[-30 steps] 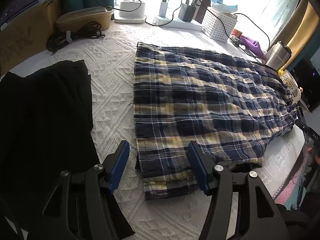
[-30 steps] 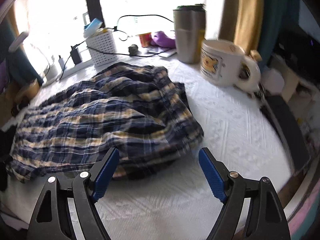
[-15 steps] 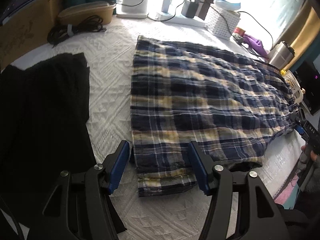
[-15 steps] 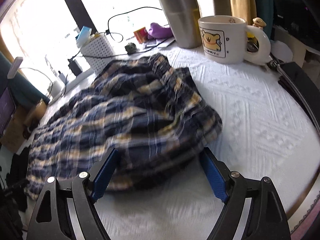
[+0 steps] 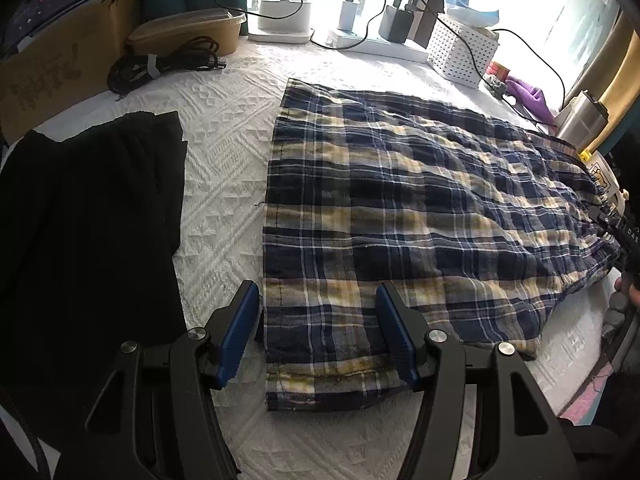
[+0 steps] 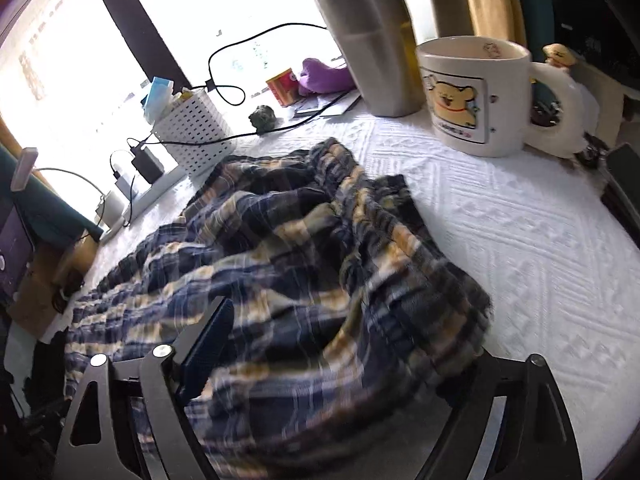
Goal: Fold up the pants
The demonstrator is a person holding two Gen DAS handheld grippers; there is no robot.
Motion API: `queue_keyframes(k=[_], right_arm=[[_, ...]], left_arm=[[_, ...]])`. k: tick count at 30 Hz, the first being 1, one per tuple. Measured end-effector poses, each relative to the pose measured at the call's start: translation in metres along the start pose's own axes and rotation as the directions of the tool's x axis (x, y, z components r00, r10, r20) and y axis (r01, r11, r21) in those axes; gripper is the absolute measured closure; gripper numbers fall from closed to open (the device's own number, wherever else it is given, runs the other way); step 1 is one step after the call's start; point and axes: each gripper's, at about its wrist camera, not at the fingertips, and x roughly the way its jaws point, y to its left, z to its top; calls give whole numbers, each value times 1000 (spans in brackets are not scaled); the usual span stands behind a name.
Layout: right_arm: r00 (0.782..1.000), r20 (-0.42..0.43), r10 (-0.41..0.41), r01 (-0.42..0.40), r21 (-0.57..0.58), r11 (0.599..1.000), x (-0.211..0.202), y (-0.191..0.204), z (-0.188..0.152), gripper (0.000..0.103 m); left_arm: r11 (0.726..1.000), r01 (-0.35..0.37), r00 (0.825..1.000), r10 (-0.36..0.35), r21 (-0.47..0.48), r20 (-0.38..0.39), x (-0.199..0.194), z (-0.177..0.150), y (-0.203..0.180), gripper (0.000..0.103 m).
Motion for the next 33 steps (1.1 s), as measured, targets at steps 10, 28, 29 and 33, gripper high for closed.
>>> queue_keyframes(k=[10,28,29,33], right_arm=[[996,-21,90,-90,13,996,19,4,14,91],[997,51,64,-65,9,998,-14,-52,43,94],[997,46,63,-63,10,998,-12,-52,42,94],[998,6,65,-66,36,997,-2,-55,40,94]], left_arm=[[999,-35,999,35,7,-24,0,-1,-7,43],[1000,1,999,0,15,-45,-1,5,-38,43],[1000,2,999,-1,9,-35,0,8,-38,43],[1000,1,1000,-2,-14,-14,6,19,-38,43]])
